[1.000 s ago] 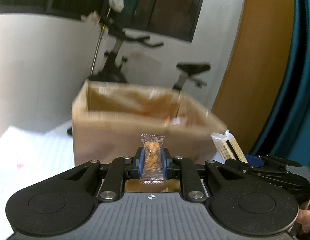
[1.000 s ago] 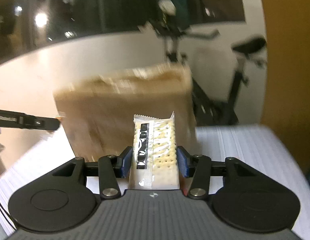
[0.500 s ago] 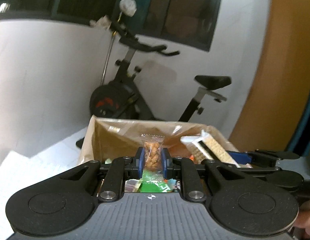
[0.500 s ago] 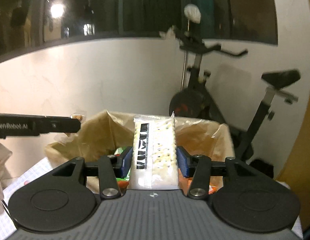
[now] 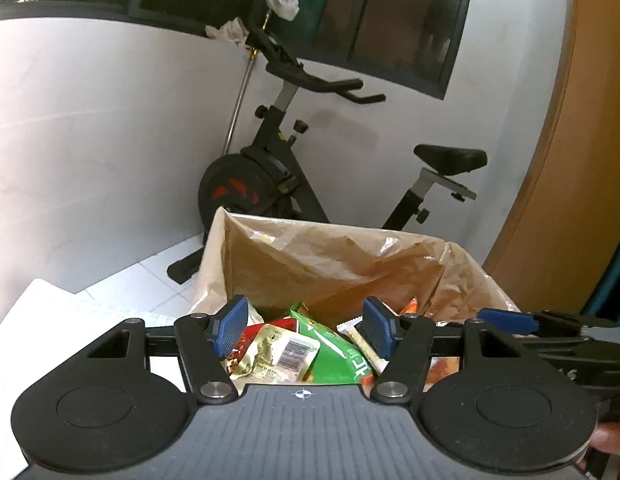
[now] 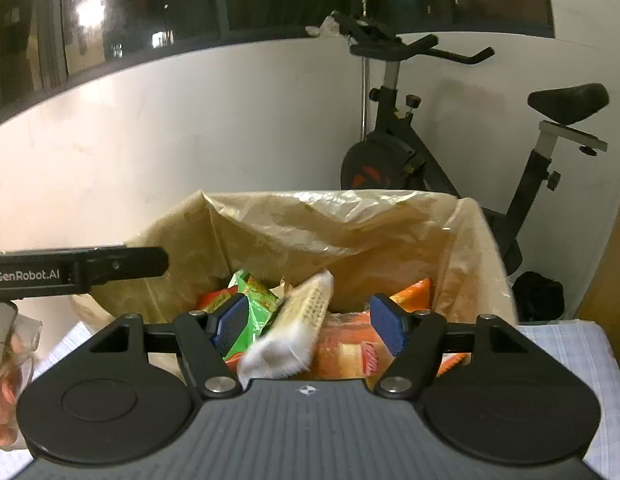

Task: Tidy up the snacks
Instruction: 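Lift both held packets over the box and open both grippers to drop them, then move both tools back down toward the red and brown packets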

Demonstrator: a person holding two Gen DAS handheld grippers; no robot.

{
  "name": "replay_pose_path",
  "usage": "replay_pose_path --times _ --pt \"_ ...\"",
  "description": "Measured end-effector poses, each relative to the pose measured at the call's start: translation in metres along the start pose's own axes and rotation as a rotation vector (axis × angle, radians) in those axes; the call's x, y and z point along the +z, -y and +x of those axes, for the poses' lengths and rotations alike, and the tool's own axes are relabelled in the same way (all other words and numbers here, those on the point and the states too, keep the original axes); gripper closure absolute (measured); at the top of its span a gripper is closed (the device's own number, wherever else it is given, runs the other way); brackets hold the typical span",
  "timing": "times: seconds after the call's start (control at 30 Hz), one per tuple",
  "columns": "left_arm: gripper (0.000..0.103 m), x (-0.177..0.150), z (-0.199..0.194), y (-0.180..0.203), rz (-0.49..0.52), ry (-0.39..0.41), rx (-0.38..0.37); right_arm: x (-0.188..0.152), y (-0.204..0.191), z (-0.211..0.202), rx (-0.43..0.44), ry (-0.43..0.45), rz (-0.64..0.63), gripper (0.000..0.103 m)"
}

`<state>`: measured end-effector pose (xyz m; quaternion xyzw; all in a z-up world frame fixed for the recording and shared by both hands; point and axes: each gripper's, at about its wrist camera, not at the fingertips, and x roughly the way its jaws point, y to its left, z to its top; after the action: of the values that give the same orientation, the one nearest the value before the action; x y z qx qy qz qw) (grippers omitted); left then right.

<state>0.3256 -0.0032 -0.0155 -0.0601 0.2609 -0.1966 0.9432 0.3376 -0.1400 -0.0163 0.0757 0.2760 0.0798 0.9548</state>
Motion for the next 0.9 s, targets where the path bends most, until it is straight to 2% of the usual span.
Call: replay_pose_path --times 0.37,0.53,0.67,0.9 --pt "0.037 -0.028 -0.046 0.024 0.054 0.041 0.016 -0.024 0.011 -0.082 -0.019 0.117 -0.052 0.033" --pt "0.037 -0.054 -0.052 0.036 0.054 0.019 0.002 -0.048 0.018 -0.108 -0.037 0.139 -0.069 0.033" --pt "0.037 -0.077 -0.05 0.048 0.049 -0.017 -0.017 -0.072 0.02 -0.113 -0.051 0.123 -0.111 0.034" --pt "0.037 -0.11 -0.027 0.066 0.054 -0.131 -0.061 -0.122 0.031 -0.093 -0.103 0.015 -0.124 0.038"
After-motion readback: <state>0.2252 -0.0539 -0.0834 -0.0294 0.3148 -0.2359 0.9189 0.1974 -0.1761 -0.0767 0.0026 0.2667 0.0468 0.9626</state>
